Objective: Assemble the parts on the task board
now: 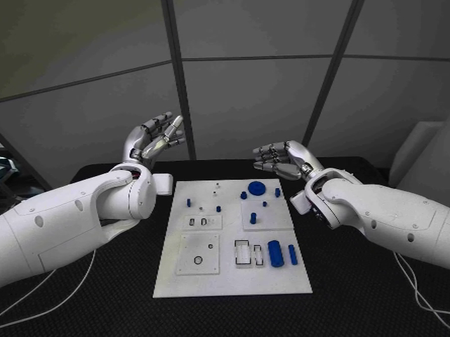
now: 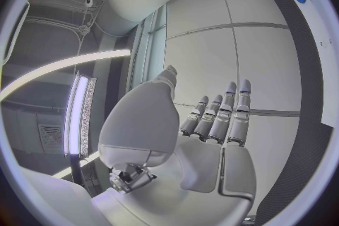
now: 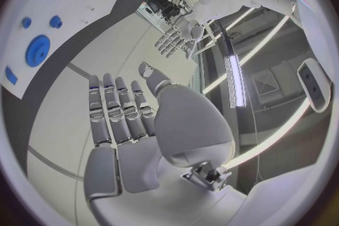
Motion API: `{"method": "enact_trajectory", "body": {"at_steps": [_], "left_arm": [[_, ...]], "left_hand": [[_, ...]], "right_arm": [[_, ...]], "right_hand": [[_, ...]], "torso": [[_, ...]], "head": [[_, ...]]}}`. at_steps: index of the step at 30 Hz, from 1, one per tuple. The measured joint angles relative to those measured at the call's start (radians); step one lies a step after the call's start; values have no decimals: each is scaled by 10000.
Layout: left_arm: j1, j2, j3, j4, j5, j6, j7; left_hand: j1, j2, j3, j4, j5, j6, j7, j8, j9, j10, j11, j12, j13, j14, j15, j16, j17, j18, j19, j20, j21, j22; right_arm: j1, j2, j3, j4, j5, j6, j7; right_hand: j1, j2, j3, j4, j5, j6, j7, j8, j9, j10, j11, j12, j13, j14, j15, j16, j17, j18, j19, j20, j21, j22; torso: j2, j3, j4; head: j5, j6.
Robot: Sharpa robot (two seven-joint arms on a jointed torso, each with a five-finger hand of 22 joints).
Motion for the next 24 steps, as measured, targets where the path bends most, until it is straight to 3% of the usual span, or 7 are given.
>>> {"method": "enact_trajectory", "body": {"at_steps": [2,4,9,14,20,22,24], "left_arm": [[0,-92,-1,101,-4,84,27],[0,-216,-4,256,-8,173,53],[0,-507,-4,696,-20,369,86],[-3,-818,-4,1197,-28,542,87],[-21,-992,-4,1720,-31,731,82],[-28,-1007,-3,1834,-35,788,77],[-46,-1032,-3,1934,-37,848,69]], "left_hand": [[97,97,-93,-94,0,751,50,131,54,1156,-18,265,76,824,-119,167,42,6,614,-10,283,75],[188,187,-197,-197,0,1791,152,346,140,2489,-217,583,157,1513,-312,306,90,14,1153,-36,527,135],[276,275,-369,-369,0,3408,423,616,225,3451,-430,761,167,2379,-542,381,187,13,1858,-147,795,172],[276,275,-462,-406,0,3604,511,625,212,3547,-438,761,153,2457,-576,381,197,14,1945,-187,795,173],[315,314,-517,-460,0,3648,482,625,170,3601,-491,761,153,2574,-595,322,213,15,2092,-219,837,158],[284,345,-558,-502,0,3647,482,578,162,3653,-473,761,143,2590,-611,274,221,15,2130,-228,851,158],[274,355,-558,-502,1,3686,520,578,162,3653,-473,761,143,2590,-611,265,221,15,2161,-259,851,158]], "right_arm": [[119,29,0,-72,-549,-1,-49],[267,63,-1,-167,-1121,12,-132],[652,149,2,-375,-2323,141,-457],[1005,263,4,-531,-3523,374,-936],[1260,370,9,-532,-5150,864,-1717],[1318,413,8,-514,-5654,1079,-1992],[1355,469,8,-482,-6212,1335,-2301]], "right_hand": [[0,0,102,6,0,292,70,0,0,279,-49,-2,0,327,-69,0,15,0,195,-46,83,0],[43,-43,209,-12,-45,576,155,-1,0,579,-109,-89,6,689,-148,0,32,-1,426,-104,183,16],[-24,-204,470,3,-53,1068,162,-59,11,1165,-237,-187,15,1443,-344,52,89,-1,923,-277,437,73],[-71,-417,736,45,-112,1471,30,-59,22,1755,-426,-263,34,2289,-609,178,223,-2,1554,-556,883,234],[-35,-664,898,61,-168,1828,-110,-125,21,2241,-643,-352,35,3378,-944,503,538,-2,2293,-941,1664,611],[-29,-1030,951,115,-235,2142,-293,-216,31,2639,-865,-398,46,4901,-1364,1208,1166,-1,3208,-1485,2967,1320],[-49,-1073,970,133,-235,2213,-363,-242,30,2710,-933,-398,46,5261,-1518,1562,1498,-2,3455,-1701,3579,1669]], "torso": [[54,5,5],[104,8,17],[287,0,72],[497,-32,139],[762,-92,255],[848,-114,303],[921,-134,346]], "head": [[-24,17],[-36,29],[-103,87],[-167,142],[-292,150],[-344,150],[-375,147]]}}
